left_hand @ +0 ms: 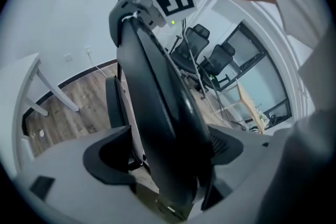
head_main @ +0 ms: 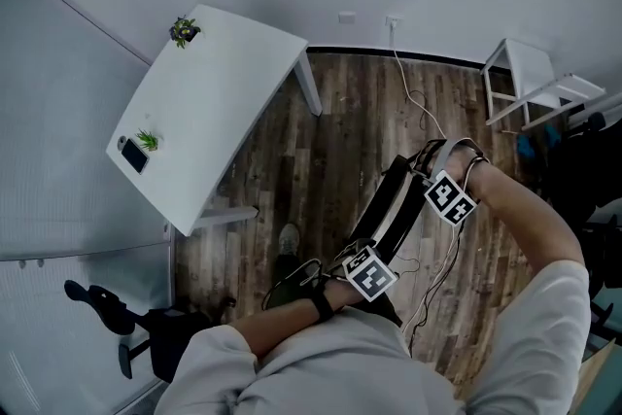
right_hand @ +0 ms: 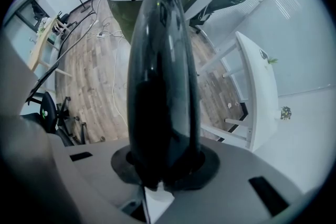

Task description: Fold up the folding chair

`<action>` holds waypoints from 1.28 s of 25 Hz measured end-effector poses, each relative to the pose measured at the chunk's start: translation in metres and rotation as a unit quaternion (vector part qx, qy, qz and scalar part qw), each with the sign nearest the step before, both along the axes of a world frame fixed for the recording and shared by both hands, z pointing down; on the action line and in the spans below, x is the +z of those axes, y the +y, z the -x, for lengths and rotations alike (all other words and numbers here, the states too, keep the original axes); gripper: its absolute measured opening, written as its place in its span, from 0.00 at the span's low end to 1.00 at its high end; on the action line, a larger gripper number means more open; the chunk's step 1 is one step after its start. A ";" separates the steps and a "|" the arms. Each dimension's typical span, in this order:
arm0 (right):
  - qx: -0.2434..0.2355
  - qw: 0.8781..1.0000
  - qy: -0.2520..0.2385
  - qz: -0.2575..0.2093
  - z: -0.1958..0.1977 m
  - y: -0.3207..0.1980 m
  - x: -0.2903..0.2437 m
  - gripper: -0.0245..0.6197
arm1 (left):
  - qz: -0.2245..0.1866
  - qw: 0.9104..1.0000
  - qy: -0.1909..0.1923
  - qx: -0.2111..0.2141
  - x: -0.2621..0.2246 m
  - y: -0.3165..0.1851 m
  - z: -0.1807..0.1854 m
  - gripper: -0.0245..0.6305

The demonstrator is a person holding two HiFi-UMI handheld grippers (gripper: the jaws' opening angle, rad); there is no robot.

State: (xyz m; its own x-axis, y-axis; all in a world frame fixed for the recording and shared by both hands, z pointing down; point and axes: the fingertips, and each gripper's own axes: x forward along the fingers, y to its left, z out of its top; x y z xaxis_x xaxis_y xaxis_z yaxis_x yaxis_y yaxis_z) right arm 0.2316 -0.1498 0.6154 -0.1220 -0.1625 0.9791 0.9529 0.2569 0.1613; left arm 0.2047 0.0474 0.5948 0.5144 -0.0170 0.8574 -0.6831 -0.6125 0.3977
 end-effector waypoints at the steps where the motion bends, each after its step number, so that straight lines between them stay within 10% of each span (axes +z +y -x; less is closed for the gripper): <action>1: -0.001 1.000 0.001 0.000 0.000 0.000 0.000 0.18 | -0.004 1.000 -0.005 0.007 0.002 0.000 -0.001 0.67; 10: 0.003 1.000 0.001 -0.002 0.006 -0.002 0.001 0.18 | -0.031 0.999 -0.040 0.003 0.001 -0.002 0.003 0.45; 32: -0.014 0.997 0.073 0.005 0.075 -0.010 -0.004 0.14 | -0.044 0.997 -0.048 -0.048 -0.004 -0.019 0.096 0.28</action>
State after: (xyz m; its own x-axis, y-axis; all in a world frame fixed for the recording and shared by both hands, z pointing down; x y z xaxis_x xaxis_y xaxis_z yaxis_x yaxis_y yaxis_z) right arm 0.1565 -0.1595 0.6110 0.0168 -0.1520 0.9882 0.9727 0.2312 0.0190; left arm 0.1088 0.0289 0.5906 0.4224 -0.1395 0.8956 -0.7730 -0.5714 0.2756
